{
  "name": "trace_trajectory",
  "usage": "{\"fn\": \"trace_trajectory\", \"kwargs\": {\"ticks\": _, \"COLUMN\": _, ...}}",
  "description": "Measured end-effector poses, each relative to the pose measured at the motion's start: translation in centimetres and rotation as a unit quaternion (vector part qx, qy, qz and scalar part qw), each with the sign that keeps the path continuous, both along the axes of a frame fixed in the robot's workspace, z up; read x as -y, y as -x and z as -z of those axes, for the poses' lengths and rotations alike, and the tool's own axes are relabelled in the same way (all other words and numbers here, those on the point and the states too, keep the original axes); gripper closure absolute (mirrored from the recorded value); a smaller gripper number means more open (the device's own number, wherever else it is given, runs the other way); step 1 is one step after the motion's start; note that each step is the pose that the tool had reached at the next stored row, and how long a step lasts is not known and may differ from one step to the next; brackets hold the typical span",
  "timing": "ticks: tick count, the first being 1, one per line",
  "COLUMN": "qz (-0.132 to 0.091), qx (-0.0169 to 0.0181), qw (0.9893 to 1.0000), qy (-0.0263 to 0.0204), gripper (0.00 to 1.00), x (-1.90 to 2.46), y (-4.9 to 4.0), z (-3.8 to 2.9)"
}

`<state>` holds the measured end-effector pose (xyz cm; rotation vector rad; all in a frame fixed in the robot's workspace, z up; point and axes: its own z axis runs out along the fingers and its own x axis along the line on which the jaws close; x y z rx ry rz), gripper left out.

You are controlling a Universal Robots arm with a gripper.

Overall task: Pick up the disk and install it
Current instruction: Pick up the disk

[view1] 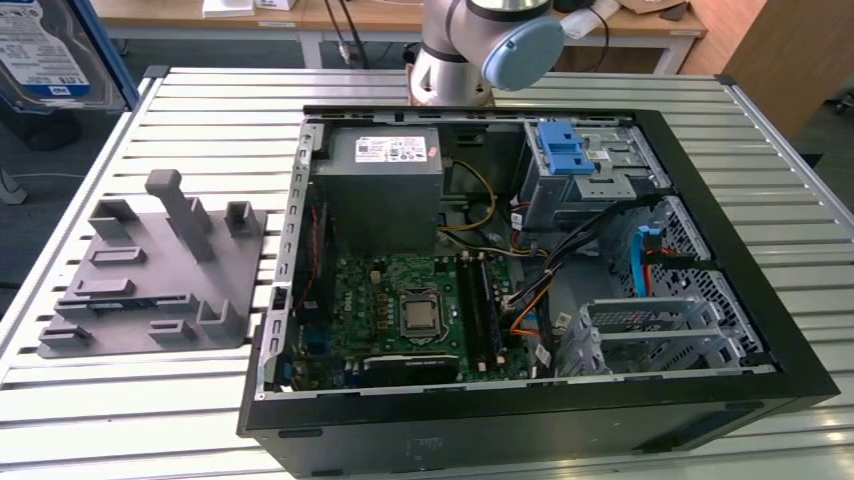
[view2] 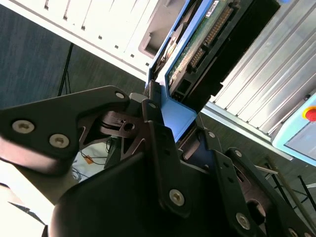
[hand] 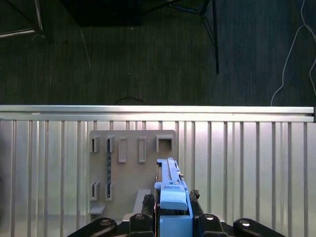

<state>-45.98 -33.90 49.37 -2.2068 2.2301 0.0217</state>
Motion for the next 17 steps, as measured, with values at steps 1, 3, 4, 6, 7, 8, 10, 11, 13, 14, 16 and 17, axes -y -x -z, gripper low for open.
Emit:
{"fn": "trace_trajectory", "kwargs": {"ticks": 1, "qz": 0.000, "qx": 0.0000, "qw": 1.0000, "qy": 0.0000, "gripper": 0.64, "x": 0.00, "y": 0.00, "z": -0.20}}
{"fn": "trace_trajectory", "kwargs": {"ticks": 3, "qz": 0.000, "qx": -0.0001, "qw": 1.0000, "qy": 0.0000, "gripper": 0.64, "x": 0.01, "y": -0.01, "z": -0.50}}
{"fn": "trace_trajectory", "kwargs": {"ticks": 4, "qz": 0.000, "qx": 0.0000, "qw": 1.0000, "qy": 0.0000, "gripper": 0.64, "x": 0.05, "y": -0.01, "z": -0.56}}
{"fn": "trace_trajectory", "kwargs": {"ticks": 6, "qz": 0.000, "qx": 0.0000, "qw": 1.0000, "qy": 0.0000, "gripper": 0.64, "x": 0.22, "y": -0.02, "z": -0.61}}
{"fn": "trace_trajectory", "kwargs": {"ticks": 7, "qz": 0.000, "qx": 0.0000, "qw": 1.0000, "qy": 0.0000, "gripper": 0.64, "x": 0.37, "y": -0.03, "z": -0.61}}
{"fn": "trace_trajectory", "kwargs": {"ticks": 8, "qz": 0.000, "qx": 0.0000, "qw": 1.0000, "qy": 0.0000, "gripper": 0.64, "x": 0.52, "y": -0.04, "z": -0.61}}
{"fn": "trace_trajectory", "kwargs": {"ticks": 10, "qz": 0.000, "qx": -0.0001, "qw": 1.0000, "qy": 0.0000, "gripper": 0.64, "x": 0.72, "y": -0.05, "z": -0.62}}
{"fn": "trace_trajectory", "kwargs": {"ticks": 11, "qz": 0.000, "qx": 0.0000, "qw": 1.0000, "qy": 0.0000, "gripper": 0.64, "x": 0.73, "y": -0.05, "z": -0.62}}
{"fn": "trace_trajectory", "kwargs": {"ticks": 13, "qz": 0.000, "qx": 0.0000, "qw": 1.0000, "qy": 0.0000, "gripper": 0.64, "x": 0.73, "y": -0.05, "z": -0.61}}
{"fn": "trace_trajectory", "kwargs": {"ticks": 14, "qz": 0.000, "qx": 0.0000, "qw": 1.0000, "qy": 0.0000, "gripper": 0.64, "x": 0.74, "y": -0.05, "z": -0.62}}
{"fn": "trace_trajectory", "kwargs": {"ticks": 16, "qz": 0.000, "qx": 0.0000, "qw": 1.0000, "qy": 0.0000, "gripper": 0.64, "x": 0.74, "y": -0.06, "z": -0.61}}
{"fn": "trace_trajectory", "kwargs": {"ticks": 17, "qz": 0.000, "qx": 0.0000, "qw": 1.0000, "qy": 0.0000, "gripper": 0.64, "x": 0.74, "y": -0.10, "z": -0.61}}
